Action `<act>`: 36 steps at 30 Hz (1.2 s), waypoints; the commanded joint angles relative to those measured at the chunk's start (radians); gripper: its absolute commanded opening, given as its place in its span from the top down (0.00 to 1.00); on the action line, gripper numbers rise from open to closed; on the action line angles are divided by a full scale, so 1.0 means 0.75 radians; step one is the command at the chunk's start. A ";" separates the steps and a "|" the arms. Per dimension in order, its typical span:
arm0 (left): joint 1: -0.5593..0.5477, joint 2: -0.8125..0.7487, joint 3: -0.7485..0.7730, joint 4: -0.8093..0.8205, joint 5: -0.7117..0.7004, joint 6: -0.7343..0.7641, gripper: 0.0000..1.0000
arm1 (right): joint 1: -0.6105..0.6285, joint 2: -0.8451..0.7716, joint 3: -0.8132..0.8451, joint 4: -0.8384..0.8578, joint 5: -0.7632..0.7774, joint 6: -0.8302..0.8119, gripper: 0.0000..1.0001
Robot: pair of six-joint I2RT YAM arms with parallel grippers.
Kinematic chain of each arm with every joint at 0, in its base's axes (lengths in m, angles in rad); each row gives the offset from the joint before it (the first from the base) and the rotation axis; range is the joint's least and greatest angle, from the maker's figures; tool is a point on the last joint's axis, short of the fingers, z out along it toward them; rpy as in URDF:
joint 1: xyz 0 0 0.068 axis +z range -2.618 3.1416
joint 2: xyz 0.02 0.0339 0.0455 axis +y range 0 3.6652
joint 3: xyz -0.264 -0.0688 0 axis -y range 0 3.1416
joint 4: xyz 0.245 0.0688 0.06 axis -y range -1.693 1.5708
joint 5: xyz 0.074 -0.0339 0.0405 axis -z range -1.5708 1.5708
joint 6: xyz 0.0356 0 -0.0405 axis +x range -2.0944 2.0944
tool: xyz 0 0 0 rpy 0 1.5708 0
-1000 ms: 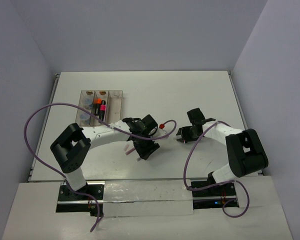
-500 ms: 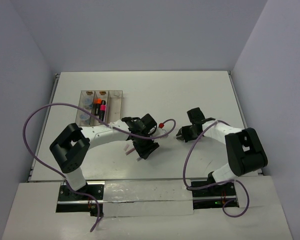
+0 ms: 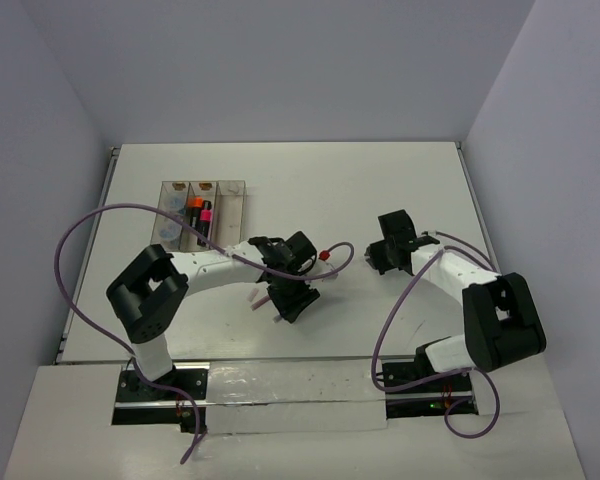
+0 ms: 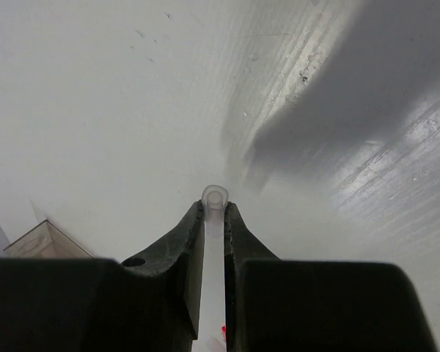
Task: Sort the stationery into containers
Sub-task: Pick up the pen cap from the center of the board, then pick up the pen from the center of the board.
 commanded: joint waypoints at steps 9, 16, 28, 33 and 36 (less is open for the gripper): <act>-0.031 0.112 0.053 0.056 -0.088 -0.018 0.44 | 0.010 -0.047 0.011 0.078 0.073 -0.043 1.00; -0.031 0.176 0.029 0.068 -0.109 -0.033 0.83 | 0.010 -0.101 -0.037 0.162 0.060 -0.070 1.00; -0.021 0.168 0.067 0.069 -0.010 -0.017 1.00 | 0.010 -0.365 -0.083 0.314 0.261 -0.354 1.00; 0.011 0.059 0.064 0.124 0.032 0.002 1.00 | 0.010 -0.404 -0.067 0.323 0.266 -0.457 1.00; 0.069 -0.042 0.105 0.140 0.132 0.002 1.00 | 0.010 -0.446 -0.048 0.368 0.249 -0.553 1.00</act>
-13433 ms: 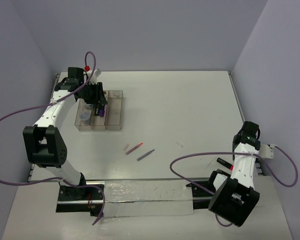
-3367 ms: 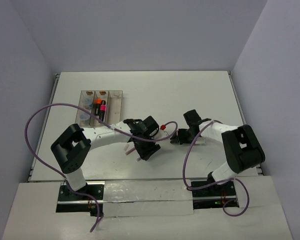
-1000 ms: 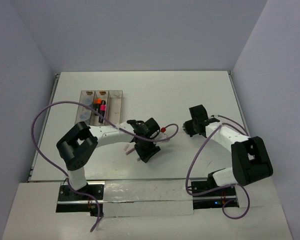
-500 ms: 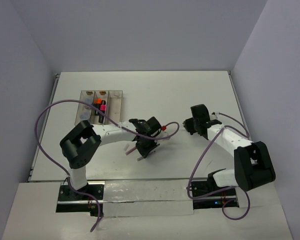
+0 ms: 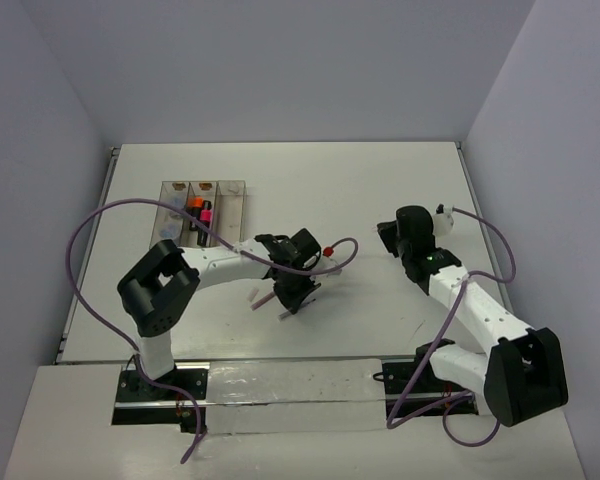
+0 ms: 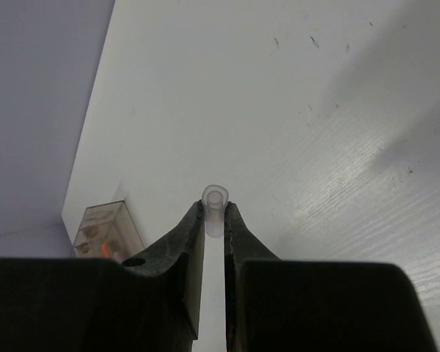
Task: Sort the stationery into containers
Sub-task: Pick up the pen from the center of the board, then close the pen cap on the pen.
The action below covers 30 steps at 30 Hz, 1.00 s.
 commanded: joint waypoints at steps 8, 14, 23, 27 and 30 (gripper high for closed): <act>0.207 -0.384 0.179 0.077 0.334 0.038 1.00 | 0.010 -0.166 0.202 0.238 -0.076 -0.603 1.00; 0.264 -0.527 0.261 -0.009 0.494 0.006 1.00 | 0.016 -0.244 0.303 0.458 -0.471 -0.895 1.00; 0.318 -0.670 0.337 -0.270 0.518 0.084 1.00 | 0.180 -0.323 0.324 0.692 -0.870 -1.036 1.00; 0.342 -0.658 0.464 -0.274 0.522 0.036 1.00 | 0.291 -0.297 0.343 0.625 -0.898 -1.121 1.00; 0.363 -0.651 0.505 -0.245 0.544 -0.009 1.00 | 0.344 -0.296 0.348 0.592 -0.931 -1.140 1.00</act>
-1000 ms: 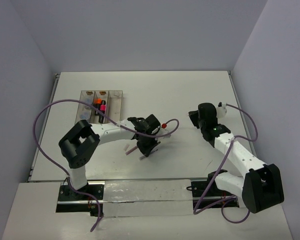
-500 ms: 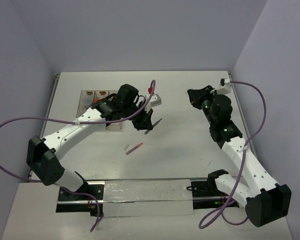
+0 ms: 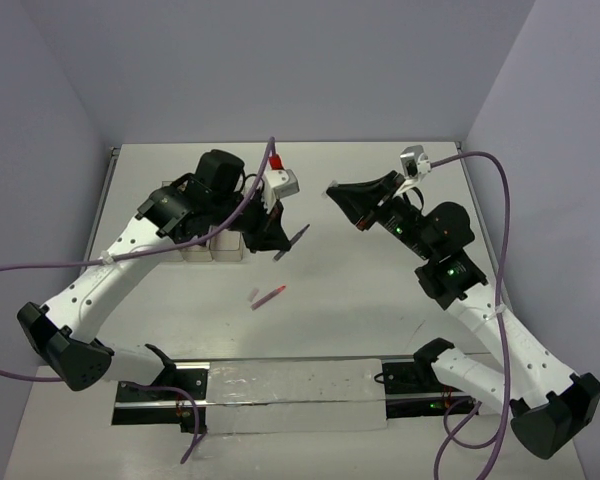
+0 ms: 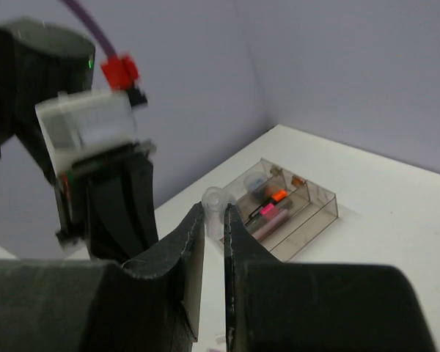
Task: Sort the stationery into containers
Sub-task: Close the pen cap on the pen.
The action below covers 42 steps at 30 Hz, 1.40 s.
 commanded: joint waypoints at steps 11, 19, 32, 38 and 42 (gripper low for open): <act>0.057 0.010 0.141 0.051 0.042 -0.092 1.00 | 0.095 0.030 0.039 -0.037 -0.076 -0.093 1.00; 0.060 0.024 0.172 0.059 0.036 -0.092 1.00 | 0.100 0.082 0.053 0.033 -0.141 -0.012 1.00; 0.058 0.017 0.160 0.059 0.021 -0.087 1.00 | 0.100 0.124 0.032 0.117 -0.169 0.064 1.00; 0.059 0.014 0.165 0.066 0.024 -0.095 1.00 | 0.100 0.125 0.021 0.103 -0.151 0.064 1.00; 0.060 0.005 0.151 0.062 0.019 -0.084 1.00 | 0.100 0.120 0.025 0.089 -0.116 0.049 1.00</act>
